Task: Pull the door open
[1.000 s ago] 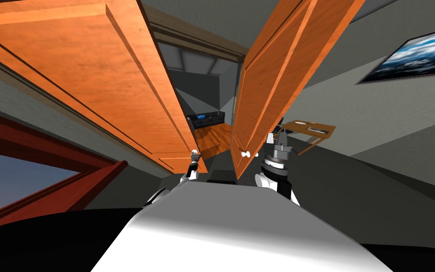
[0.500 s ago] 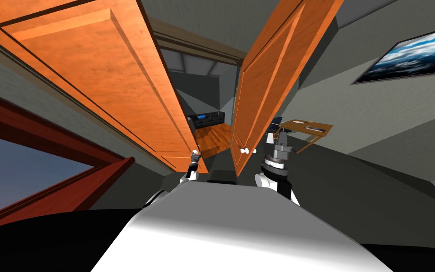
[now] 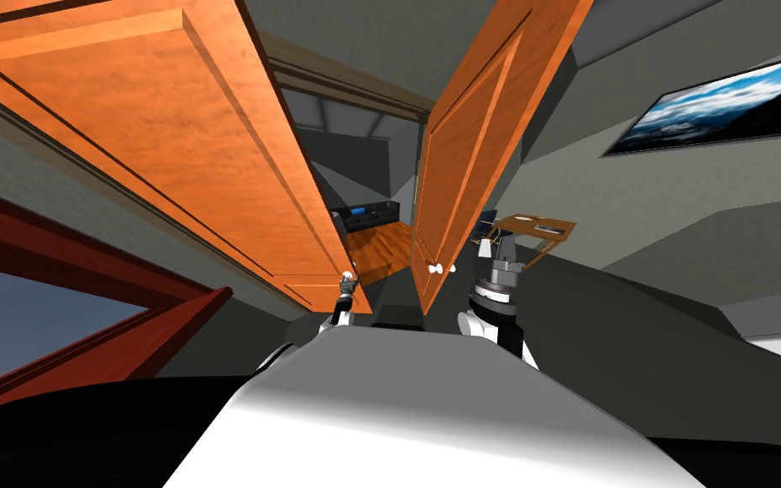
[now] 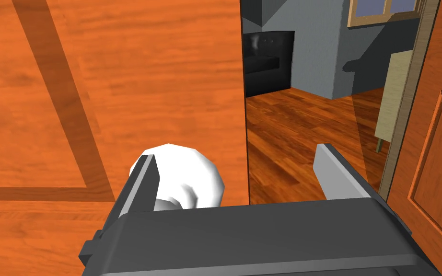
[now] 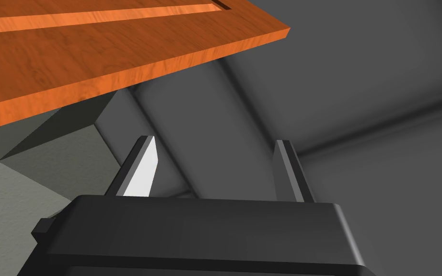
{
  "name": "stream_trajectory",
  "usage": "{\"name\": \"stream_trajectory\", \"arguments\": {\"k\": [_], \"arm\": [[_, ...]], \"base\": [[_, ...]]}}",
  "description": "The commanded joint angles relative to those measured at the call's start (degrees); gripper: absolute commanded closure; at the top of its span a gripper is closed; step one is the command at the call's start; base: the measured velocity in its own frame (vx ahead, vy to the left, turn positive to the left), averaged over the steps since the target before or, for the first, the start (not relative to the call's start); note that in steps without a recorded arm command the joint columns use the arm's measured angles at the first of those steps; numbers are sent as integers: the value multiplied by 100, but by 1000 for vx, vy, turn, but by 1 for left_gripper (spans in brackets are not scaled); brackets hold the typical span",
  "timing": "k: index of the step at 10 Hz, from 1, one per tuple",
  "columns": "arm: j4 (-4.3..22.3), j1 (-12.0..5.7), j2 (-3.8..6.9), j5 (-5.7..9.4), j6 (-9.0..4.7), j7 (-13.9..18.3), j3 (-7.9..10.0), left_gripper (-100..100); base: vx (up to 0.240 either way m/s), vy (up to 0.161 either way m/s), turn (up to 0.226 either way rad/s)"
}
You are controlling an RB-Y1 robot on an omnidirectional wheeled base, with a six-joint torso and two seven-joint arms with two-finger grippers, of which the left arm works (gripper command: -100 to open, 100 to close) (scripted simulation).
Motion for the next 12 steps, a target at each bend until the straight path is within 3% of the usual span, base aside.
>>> {"name": "stream_trajectory", "arguments": {"k": [1,3,4,6,7,8,9,12], "arm": [[15,175,51,31,-63,53,31,-100],[15,175,51,31,-63,53,31,-100],[62,253,86,32,-189,112,29,-100],[62,253,86,32,-189,112,29,-100],[154,407,153,35,-436,227,25,-100],[154,407,153,35,-436,227,25,-100],[196,479,185,36,-551,281,23,-100],[196,479,185,36,-551,281,23,-100]], "base": [[60,3,-43],[11,-3,9],[19,7,-58],[9,8,-19],[34,-1,-117],[32,3,-62],[32,9,-54],[11,2,-6]]}}
